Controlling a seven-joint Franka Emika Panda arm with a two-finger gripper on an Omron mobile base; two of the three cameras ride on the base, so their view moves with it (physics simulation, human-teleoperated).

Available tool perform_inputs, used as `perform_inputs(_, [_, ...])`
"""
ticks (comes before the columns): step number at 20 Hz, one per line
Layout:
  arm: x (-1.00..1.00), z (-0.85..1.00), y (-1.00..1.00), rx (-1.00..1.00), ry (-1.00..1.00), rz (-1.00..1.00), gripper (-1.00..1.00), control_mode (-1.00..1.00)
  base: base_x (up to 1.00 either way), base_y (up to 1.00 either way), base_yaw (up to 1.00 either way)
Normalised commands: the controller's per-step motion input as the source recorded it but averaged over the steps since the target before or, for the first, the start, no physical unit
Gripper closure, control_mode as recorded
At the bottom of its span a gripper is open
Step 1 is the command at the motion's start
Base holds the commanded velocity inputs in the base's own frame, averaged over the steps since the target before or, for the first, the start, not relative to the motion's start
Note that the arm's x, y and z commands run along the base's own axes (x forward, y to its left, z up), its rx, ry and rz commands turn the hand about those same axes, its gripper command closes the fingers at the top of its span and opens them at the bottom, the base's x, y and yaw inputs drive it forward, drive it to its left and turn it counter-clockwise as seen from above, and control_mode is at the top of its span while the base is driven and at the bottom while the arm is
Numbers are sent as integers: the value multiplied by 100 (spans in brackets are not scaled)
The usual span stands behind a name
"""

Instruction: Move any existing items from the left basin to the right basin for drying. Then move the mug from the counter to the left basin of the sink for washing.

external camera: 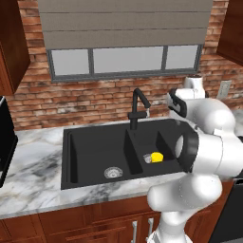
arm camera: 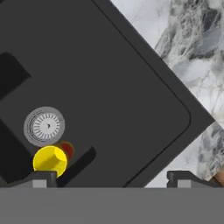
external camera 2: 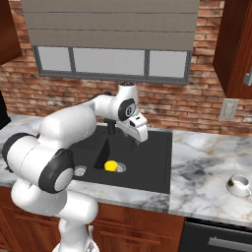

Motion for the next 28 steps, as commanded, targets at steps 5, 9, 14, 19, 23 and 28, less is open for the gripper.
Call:
perform_inputs(5, [-16,23,-48,0,9,-9,-100,-100,0,0,0])
perform_inputs(9, [-23,18,-46,0,7,-8,-100,-100,0,0,0])
perform_inputs(14, [-29,16,-47,0,4,-7,-100,-100,0,0,0])
perform_inputs(19, [-39,10,-44,0,0,-4,-100,-100,0,0,0])
perform_inputs(23, [-53,1,-40,0,0,-5,-100,-100,0,0,0])
perform_inputs(28, [-55,0,-37,0,-3,-3,-100,-100,0,0,0])
